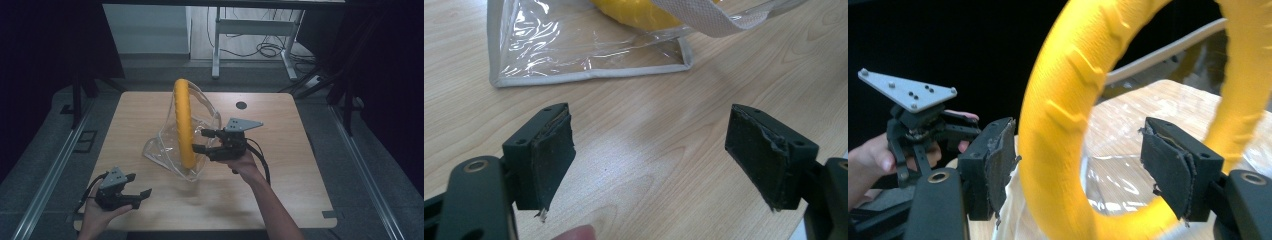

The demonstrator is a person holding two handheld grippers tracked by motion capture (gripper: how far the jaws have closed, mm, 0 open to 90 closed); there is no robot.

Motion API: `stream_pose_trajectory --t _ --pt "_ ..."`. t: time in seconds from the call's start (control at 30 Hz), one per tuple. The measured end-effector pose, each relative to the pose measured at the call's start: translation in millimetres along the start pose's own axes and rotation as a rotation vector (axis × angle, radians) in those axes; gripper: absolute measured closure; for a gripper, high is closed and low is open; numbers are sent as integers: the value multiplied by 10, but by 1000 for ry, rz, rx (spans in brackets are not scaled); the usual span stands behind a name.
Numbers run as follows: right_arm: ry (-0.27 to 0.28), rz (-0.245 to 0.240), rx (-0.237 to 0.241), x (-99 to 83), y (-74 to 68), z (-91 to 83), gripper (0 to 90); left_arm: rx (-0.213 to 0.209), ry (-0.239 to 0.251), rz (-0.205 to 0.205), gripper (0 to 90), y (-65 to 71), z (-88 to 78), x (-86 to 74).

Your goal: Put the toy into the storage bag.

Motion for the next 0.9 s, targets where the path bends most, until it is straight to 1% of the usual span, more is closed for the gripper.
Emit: stream_pose_trajectory --t 0.2,0.43,0.6,0.7,0.9 --pt "4 -3 -49 -98 72 -208 312 -1 -3 -1 194 8 9 -2" --pt "-10 -16 -119 -269 165 -452 326 -1 -3 -2 194 7 5 -1" --pt "-23 -4 -159 -423 225 -606 333 -1 -3 -4 194 8 5 -1" --pt "-40 -2 -179 -536 258 -690 336 0 -4 -3 194 8 6 -2" --pt "-59 32 -212 -750 328 -850 340 -2 -6 -3 194 16 18 -5"
Point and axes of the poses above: each handheld gripper's, and its own axes: z roughly forward along the jaws, x roughly out of its top, y roughly to its right, the point moved 10 cm from there along z, roughly forward along the jaws, and after that the axes turned 3 degrees about x, right-handed, at the moved point
